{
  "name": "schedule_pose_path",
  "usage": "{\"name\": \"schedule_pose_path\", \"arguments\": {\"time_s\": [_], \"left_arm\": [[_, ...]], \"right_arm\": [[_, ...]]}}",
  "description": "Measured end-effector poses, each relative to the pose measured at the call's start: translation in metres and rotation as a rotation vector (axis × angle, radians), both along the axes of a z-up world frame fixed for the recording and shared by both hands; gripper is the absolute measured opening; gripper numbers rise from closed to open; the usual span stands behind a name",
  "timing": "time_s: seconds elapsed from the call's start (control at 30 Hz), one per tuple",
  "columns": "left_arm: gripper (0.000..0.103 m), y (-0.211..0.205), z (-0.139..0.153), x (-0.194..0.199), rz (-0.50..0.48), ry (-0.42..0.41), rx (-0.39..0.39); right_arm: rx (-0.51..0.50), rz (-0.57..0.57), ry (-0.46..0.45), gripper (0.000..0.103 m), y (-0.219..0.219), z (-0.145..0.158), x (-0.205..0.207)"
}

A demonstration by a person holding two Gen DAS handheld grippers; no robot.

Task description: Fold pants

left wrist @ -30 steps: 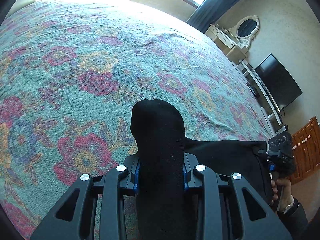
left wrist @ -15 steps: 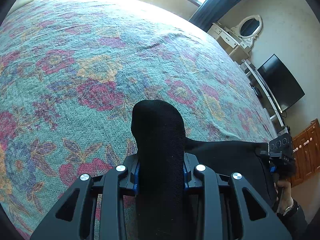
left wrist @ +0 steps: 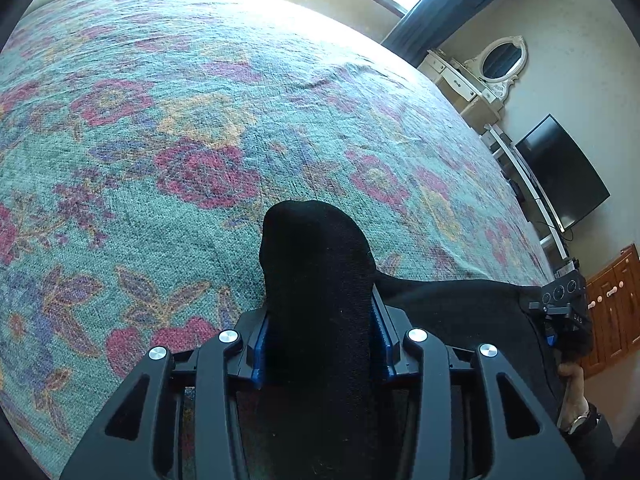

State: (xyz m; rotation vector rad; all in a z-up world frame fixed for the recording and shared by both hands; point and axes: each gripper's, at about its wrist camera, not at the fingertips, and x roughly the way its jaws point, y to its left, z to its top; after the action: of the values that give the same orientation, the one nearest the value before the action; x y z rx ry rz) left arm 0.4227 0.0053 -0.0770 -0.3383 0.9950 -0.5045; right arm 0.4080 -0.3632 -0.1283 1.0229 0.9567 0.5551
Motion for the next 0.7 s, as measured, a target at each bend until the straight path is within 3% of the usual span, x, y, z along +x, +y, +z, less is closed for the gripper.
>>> {"name": "schedule_pose_path", "arguments": {"time_s": [0.2,0.4,0.57,0.7], "left_arm": [[0.050,0.006,0.001,-0.002,-0.008,0.022,-0.055],[0.058,0.015,0.008,-0.014,0.018,0.008,-0.056],[0.072,0.033,0.010,-0.029,0.054,0.015,-0.089],[0.077,0.046,0.010,-0.044,0.071,0.012,-0.107]], "right_arm": [[0.013,-0.006,-0.013,0.034,-0.007,0.001,-0.006],[0.057,-0.032,-0.021,0.040,-0.015,0.002,-0.020],[0.098,-0.062,-0.022,0.046,-0.028,0.001,-0.039],[0.114,-0.078,-0.043,0.060,-0.035,0.006,-0.061]]}}
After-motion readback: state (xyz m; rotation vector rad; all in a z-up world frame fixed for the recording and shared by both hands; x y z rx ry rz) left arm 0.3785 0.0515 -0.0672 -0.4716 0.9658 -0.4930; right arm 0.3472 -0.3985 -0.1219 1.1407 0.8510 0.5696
